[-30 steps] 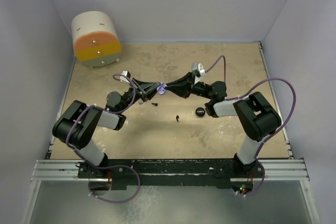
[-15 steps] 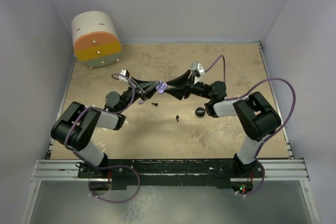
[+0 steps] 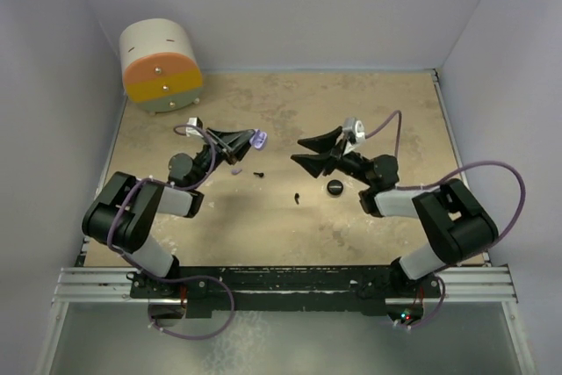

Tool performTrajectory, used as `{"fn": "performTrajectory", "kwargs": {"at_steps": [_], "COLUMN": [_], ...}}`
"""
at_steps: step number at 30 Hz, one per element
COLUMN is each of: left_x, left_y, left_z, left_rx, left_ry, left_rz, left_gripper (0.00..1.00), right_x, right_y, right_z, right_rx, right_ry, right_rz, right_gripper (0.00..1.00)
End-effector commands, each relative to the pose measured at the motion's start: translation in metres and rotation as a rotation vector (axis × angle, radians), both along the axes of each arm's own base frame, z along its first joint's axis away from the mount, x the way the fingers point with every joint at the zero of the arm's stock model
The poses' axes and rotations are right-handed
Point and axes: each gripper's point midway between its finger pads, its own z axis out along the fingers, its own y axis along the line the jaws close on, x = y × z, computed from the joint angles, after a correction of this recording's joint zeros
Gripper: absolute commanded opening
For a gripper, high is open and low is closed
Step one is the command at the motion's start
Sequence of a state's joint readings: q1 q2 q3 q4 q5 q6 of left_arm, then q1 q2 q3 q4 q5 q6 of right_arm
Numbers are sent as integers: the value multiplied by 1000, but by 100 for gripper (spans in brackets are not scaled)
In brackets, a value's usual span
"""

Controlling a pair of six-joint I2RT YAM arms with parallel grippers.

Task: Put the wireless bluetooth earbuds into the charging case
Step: Pick up the earbud from the center of the board.

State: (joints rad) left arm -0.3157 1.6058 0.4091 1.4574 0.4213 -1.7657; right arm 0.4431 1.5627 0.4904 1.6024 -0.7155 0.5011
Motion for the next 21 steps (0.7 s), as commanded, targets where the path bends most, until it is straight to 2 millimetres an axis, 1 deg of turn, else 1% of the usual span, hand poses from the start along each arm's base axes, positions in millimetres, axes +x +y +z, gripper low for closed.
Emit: {"fn": "performTrajectory", "kwargs": {"at_steps": [1, 2, 3, 4, 5, 6, 7, 9, 11, 12, 14, 16, 21], "left_x": [7, 10, 12, 14, 16, 18, 19, 22, 23, 23, 22, 20, 12], "left_y": [27, 34, 39, 45, 51, 56, 62, 76, 91, 97, 110, 125, 161], "left_z": [17, 14, 12, 10, 7, 5, 2, -5, -11, -15, -19, -25, -33], "left_rx": [-8, -3, 1, 8, 16, 23, 31, 48, 55, 76, 96, 112, 168], "left_ry": [-85, -79, -74, -71, -65, -59, -49, -31, -5, -3, 12, 38, 74], "left_rz": [105, 128, 146, 166, 183, 201, 222, 268, 315, 339, 384, 432, 539], "left_gripper": [0, 0, 0, 0, 0, 0, 0, 0, 0, 0, 0, 0, 0], "right_x": [-17, -1, 18, 30, 35, 39, 42, 50, 58, 62, 68, 74, 84], "right_y": [-37, -37, -34, -30, -24, -17, -11, 9, 36, 49, 74, 92, 126], "right_z": [100, 94, 85, 84, 77, 72, 69, 59, 45, 34, 14, -1, -33], "right_rx": [229, 199, 158, 122, 81, 50, 30, -45, -139, -184, -263, -320, -451], "right_ry": [-394, -312, -215, -169, -142, -116, -97, -66, -32, -7, 32, 55, 94], "right_rz": [-186, -235, -277, -296, -299, -294, -304, -336, -377, -384, -361, -346, -367], "right_gripper": [47, 42, 41, 42, 48, 57, 63, 71, 72, 72, 73, 72, 71]}}
